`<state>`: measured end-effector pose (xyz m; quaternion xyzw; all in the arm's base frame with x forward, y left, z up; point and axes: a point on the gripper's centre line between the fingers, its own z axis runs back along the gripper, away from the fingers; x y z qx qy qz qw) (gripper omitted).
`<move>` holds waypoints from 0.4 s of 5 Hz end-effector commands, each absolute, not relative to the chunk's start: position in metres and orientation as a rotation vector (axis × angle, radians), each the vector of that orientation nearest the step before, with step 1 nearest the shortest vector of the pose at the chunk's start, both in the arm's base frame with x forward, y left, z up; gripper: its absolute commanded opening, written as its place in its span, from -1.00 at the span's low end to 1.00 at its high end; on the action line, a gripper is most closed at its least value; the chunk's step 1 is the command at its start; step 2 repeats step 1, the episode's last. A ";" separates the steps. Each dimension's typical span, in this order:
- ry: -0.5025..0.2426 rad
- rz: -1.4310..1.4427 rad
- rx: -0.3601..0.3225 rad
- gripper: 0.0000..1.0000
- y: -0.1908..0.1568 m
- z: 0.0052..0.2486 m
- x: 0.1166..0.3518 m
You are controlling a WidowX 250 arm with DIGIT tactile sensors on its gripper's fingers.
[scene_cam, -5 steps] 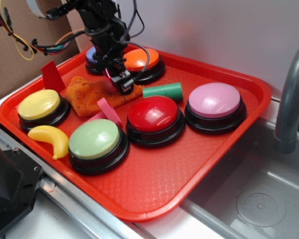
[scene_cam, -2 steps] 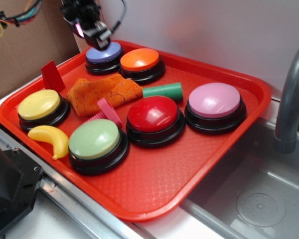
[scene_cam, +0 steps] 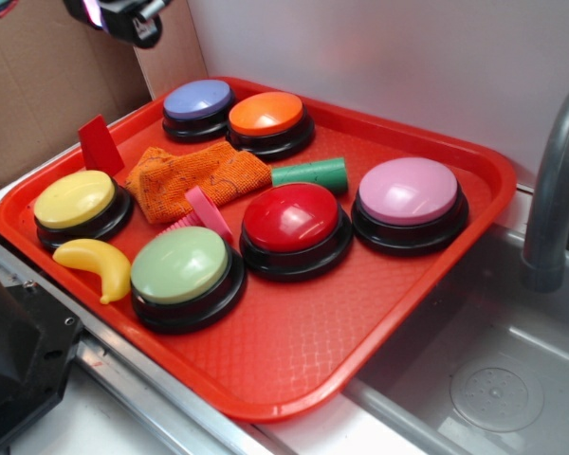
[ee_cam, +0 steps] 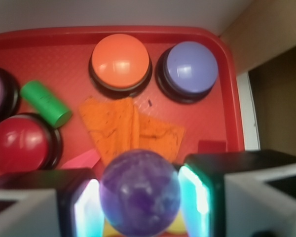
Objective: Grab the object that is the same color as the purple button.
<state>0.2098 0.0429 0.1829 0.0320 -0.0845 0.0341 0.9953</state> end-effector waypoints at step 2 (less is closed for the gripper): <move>-0.129 0.230 -0.015 -1.00 0.041 0.195 0.194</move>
